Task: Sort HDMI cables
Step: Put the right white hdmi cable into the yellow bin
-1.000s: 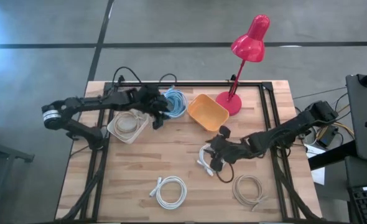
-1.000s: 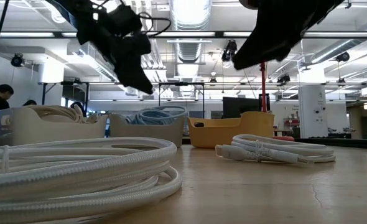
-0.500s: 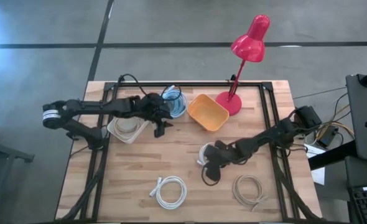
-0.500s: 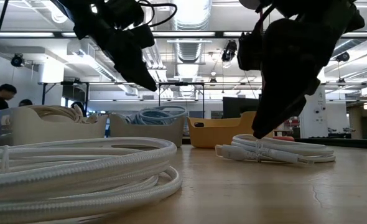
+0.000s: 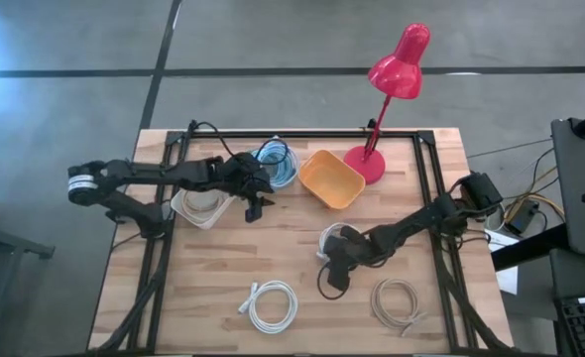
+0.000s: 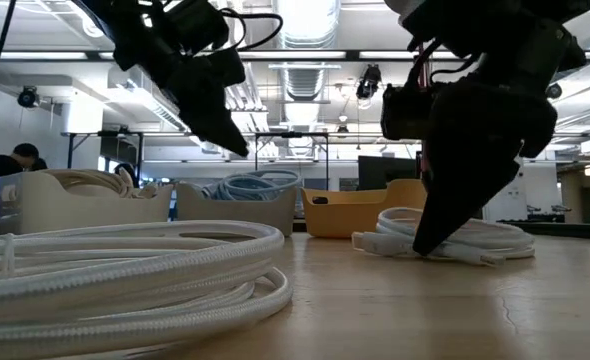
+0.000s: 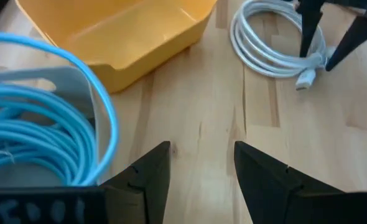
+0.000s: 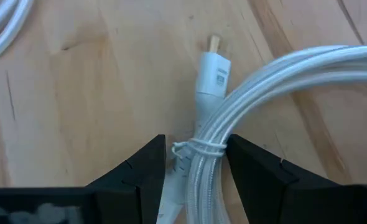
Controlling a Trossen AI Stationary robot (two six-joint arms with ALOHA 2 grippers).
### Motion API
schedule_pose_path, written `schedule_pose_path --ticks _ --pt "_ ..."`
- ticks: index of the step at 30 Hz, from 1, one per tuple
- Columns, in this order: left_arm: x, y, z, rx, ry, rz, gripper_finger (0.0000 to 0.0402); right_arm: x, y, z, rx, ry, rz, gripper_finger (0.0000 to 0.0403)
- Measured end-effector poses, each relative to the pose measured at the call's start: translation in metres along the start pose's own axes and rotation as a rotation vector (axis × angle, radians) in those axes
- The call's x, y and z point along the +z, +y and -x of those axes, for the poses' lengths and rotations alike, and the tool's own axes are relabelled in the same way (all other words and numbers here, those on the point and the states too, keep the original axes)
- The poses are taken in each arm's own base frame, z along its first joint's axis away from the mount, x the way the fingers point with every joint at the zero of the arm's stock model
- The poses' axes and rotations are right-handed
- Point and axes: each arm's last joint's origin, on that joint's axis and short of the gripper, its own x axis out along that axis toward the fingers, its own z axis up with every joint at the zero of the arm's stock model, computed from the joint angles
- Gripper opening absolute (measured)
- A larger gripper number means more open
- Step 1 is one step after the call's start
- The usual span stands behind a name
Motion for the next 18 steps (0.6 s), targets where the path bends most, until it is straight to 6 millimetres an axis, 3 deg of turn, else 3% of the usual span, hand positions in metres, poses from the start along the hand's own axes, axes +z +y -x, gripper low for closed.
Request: schedule_pose_path --ticks 5,11,18 --pt "-0.008 -0.005 -0.004 -0.014 0.012 -0.004 0.0177 -0.002 -0.001 -0.006 -0.019 0.016 -0.024 0.0146" --pt "-0.012 -0.006 -0.006 -0.017 0.004 -0.009 0.0177 -0.002 -0.001 -0.004 -0.005 0.033 -0.023 0.0061" --pt "-0.010 -0.005 -0.006 -0.015 -0.013 -0.013 0.0177 0.009 0.006 0.026 0.125 0.009 -0.065 0.0048"
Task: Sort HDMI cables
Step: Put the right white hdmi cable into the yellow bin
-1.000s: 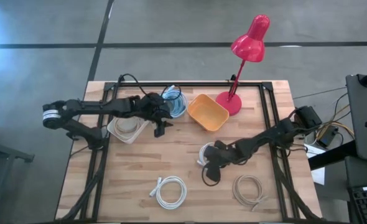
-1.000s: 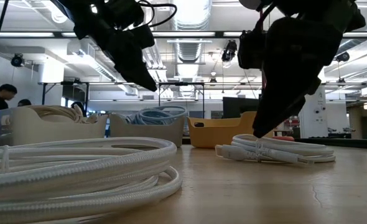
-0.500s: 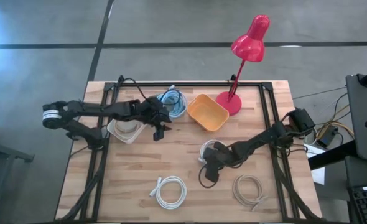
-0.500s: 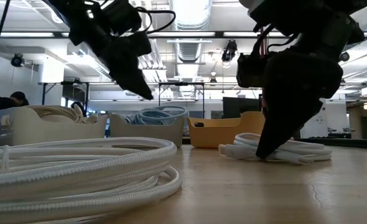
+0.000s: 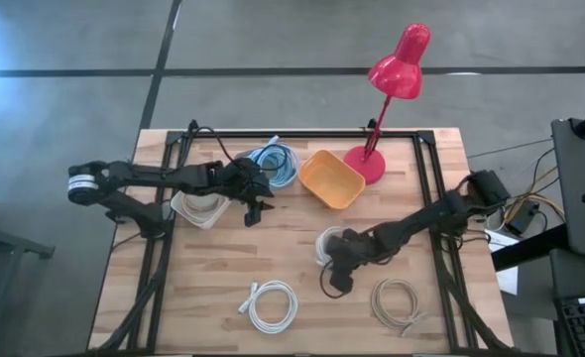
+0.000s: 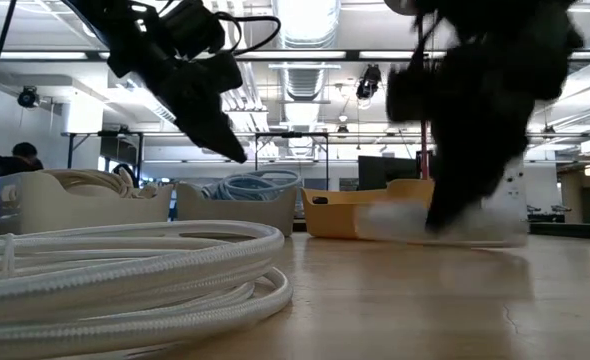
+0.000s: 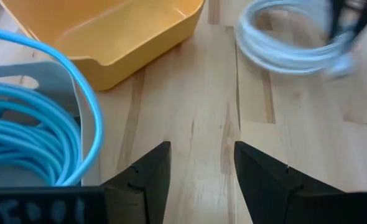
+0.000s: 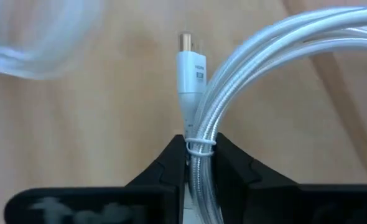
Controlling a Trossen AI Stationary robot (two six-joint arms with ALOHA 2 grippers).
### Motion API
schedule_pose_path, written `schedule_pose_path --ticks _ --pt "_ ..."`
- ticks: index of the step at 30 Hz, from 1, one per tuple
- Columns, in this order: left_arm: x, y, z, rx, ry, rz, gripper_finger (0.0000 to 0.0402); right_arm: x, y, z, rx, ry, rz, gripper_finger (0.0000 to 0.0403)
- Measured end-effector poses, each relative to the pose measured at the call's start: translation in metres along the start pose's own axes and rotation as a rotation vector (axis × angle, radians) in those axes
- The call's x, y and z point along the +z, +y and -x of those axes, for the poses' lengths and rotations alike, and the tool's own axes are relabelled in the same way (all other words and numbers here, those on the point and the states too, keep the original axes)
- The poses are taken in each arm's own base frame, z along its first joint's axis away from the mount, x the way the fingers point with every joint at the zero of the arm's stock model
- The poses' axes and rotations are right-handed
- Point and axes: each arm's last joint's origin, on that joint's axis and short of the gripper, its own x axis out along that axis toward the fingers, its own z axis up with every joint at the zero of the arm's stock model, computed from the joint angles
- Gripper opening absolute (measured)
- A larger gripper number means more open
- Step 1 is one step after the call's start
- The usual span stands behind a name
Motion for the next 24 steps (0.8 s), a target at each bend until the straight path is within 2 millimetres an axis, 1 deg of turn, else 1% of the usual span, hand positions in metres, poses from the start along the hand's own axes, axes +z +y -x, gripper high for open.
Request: schedule_pose_path --ticks 3,7,9,11,14,17,20,24 --pt "0.001 0.000 0.000 0.002 -0.015 -0.003 0.0177 0.015 0.011 0.024 0.062 -0.106 0.027 0.0048" --pt "0.003 0.000 0.000 0.003 -0.035 -0.007 0.0177 0.026 0.015 0.046 0.035 -0.224 0.097 0.0048" --pt "0.004 0.000 0.000 0.004 -0.041 -0.008 0.0177 0.032 0.017 0.060 -0.006 -0.312 0.149 0.0052" --pt "0.004 0.000 0.000 0.004 -0.042 -0.008 0.0177 0.037 0.014 0.070 -0.114 -0.404 0.207 0.0060" --pt "0.004 0.000 0.000 0.004 -0.043 -0.007 0.0177 0.045 -0.002 0.078 -0.351 -0.490 0.262 0.0063" --pt "0.005 0.000 0.000 0.004 -0.050 -0.007 0.0177 0.059 -0.019 0.082 -0.516 -0.554 0.257 0.0062" --pt "0.006 0.001 0.000 0.006 -0.061 -0.008 0.0177 0.074 -0.041 0.075 -0.591 -0.532 0.226 0.0062" --pt "0.007 0.001 0.000 0.006 -0.073 0.002 0.0177 0.088 -0.073 0.057 -0.593 -0.456 0.149 0.0062"
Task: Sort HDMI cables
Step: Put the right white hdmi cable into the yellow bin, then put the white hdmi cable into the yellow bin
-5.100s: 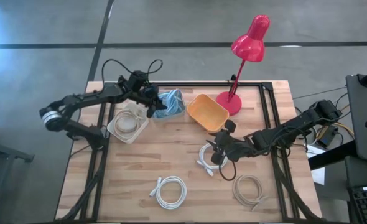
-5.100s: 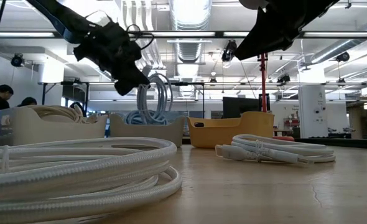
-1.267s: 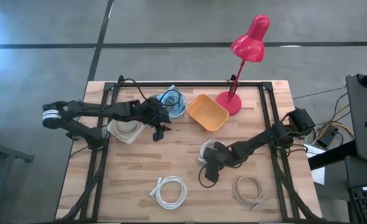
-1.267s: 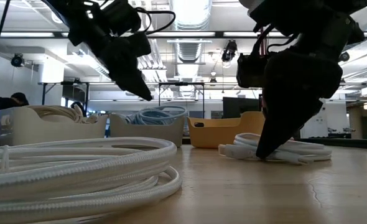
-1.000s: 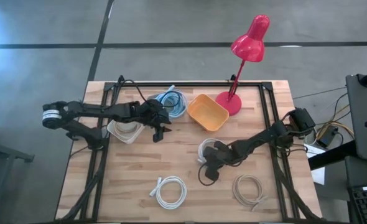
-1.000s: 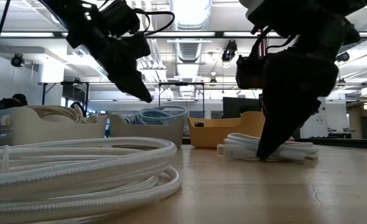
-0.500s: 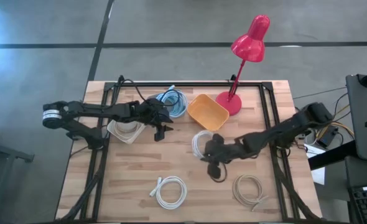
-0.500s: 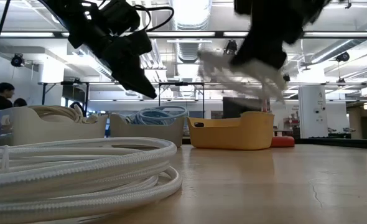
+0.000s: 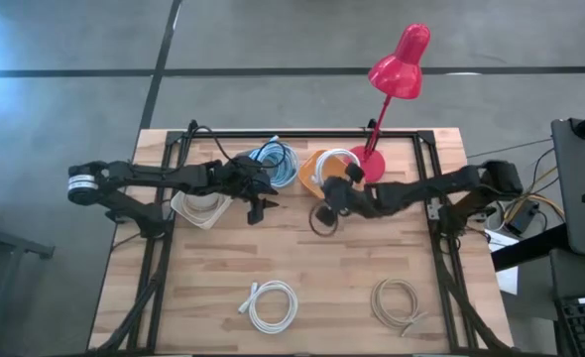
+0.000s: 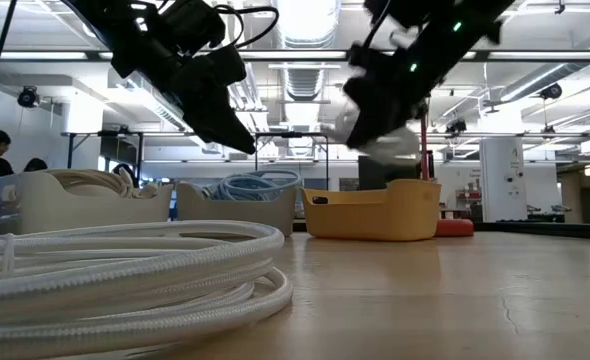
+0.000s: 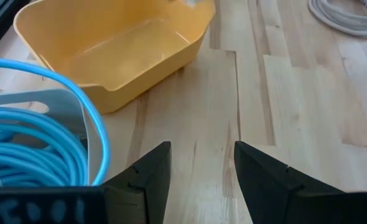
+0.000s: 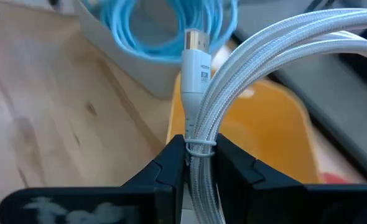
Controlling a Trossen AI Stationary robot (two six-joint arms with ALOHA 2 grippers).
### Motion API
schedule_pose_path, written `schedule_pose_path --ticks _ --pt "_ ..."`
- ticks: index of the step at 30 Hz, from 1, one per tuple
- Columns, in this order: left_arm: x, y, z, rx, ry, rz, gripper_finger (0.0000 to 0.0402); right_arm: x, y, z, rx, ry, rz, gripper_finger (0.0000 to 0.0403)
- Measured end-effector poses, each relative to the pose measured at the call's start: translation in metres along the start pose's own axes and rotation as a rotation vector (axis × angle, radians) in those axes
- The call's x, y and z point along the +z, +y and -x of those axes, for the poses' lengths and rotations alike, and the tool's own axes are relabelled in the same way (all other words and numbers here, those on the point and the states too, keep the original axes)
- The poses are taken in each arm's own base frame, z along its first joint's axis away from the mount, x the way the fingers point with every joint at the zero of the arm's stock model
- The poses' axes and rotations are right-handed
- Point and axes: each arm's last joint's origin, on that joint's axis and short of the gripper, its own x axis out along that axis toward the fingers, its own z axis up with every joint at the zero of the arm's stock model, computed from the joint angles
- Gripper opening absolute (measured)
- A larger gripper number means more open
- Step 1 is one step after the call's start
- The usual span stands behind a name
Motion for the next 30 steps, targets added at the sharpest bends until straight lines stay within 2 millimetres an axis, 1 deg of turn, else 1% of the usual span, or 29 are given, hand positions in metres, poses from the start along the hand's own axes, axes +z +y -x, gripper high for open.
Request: schedule_pose_path --ticks 3,6,11,15,20,24,27,30 --pt "0.000 0.000 0.000 0.000 -0.004 0.009 0.0177 -0.006 -0.006 -0.021 -0.016 0.064 -0.043 0.0062" --pt "0.000 0.000 0.000 0.000 -0.003 0.010 0.0177 -0.013 -0.011 -0.037 -0.053 0.106 -0.069 0.0062" --pt "0.000 0.000 0.000 0.000 -0.003 0.011 0.0177 -0.023 -0.015 -0.056 -0.095 0.161 -0.089 0.0066" --pt "0.000 0.000 0.000 0.000 -0.003 0.012 0.0177 -0.030 -0.015 -0.068 -0.114 0.198 -0.073 0.0088" --pt "0.000 0.000 0.000 0.000 -0.003 0.023 0.0177 -0.036 -0.013 -0.072 -0.118 0.218 -0.054 0.0120" --pt "0.000 -0.001 0.000 -0.022 -0.003 0.047 0.0177 -0.034 -0.014 -0.070 -0.113 0.212 -0.060 0.0137" --pt "0.001 -0.005 0.000 -0.140 -0.006 0.074 0.0177 -0.027 -0.016 -0.064 -0.105 0.185 -0.076 0.0144" --pt "0.001 -0.016 0.000 -0.285 -0.008 0.070 0.0177 -0.021 -0.018 -0.057 -0.089 0.162 -0.093 0.0149"
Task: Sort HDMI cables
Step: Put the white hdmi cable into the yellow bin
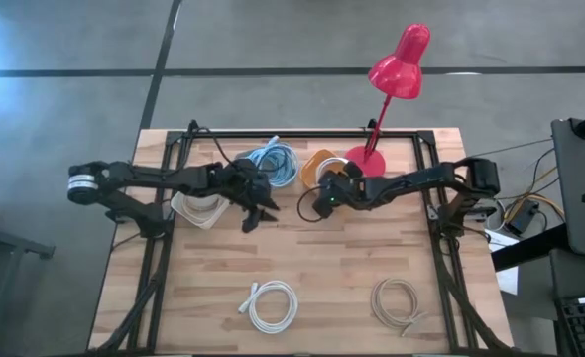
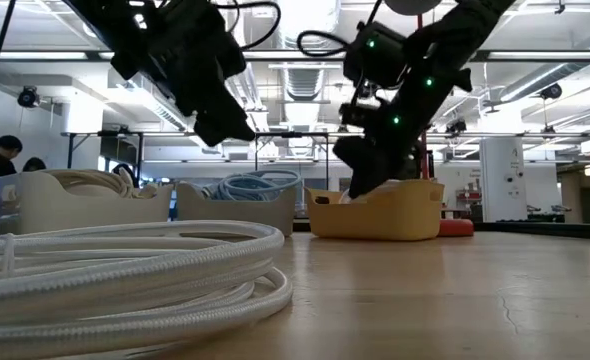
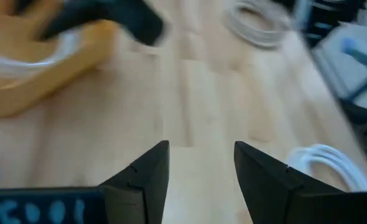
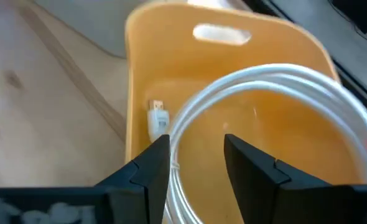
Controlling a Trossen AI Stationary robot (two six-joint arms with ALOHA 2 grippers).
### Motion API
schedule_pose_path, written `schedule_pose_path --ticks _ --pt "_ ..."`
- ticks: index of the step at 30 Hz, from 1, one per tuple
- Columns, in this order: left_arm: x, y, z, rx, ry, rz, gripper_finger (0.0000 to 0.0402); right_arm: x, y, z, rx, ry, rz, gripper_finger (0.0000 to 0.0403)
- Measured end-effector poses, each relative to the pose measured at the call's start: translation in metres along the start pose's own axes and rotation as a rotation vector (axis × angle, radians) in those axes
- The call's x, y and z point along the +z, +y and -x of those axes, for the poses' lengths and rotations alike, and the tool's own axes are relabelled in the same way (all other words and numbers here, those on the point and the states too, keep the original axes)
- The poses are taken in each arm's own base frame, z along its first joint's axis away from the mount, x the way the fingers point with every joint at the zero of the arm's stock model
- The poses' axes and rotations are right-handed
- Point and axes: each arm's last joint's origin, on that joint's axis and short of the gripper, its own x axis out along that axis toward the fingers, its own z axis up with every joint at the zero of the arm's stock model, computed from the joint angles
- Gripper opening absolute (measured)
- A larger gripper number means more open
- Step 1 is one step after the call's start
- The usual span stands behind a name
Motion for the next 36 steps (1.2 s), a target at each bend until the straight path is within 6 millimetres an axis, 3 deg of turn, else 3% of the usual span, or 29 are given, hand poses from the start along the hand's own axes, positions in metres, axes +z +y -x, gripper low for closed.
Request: schedule_pose_path --ticks 7,12,16,28,36 --pt "-0.009 -0.048 -0.021 -0.128 0.069 -0.088 0.0177 0.013 -0.004 0.024 0.123 -0.042 -0.041 0.0146" --pt "-0.022 -0.081 -0.038 -0.041 0.113 -0.150 0.0177 0.018 -0.002 0.040 0.171 -0.082 -0.046 0.0138" --pt "-0.033 -0.097 -0.051 -0.048 0.149 -0.101 0.0177 0.017 0.003 0.048 0.198 -0.102 -0.039 0.0133" --pt "-0.058 -0.125 -0.095 -0.169 0.266 0.013 0.0177 0.001 0.036 0.076 0.307 -0.125 0.058 0.0144" --pt "-0.075 -0.119 -0.116 -0.107 0.339 0.028 0.0177 -0.003 0.043 0.091 0.345 -0.166 0.179 0.0147"
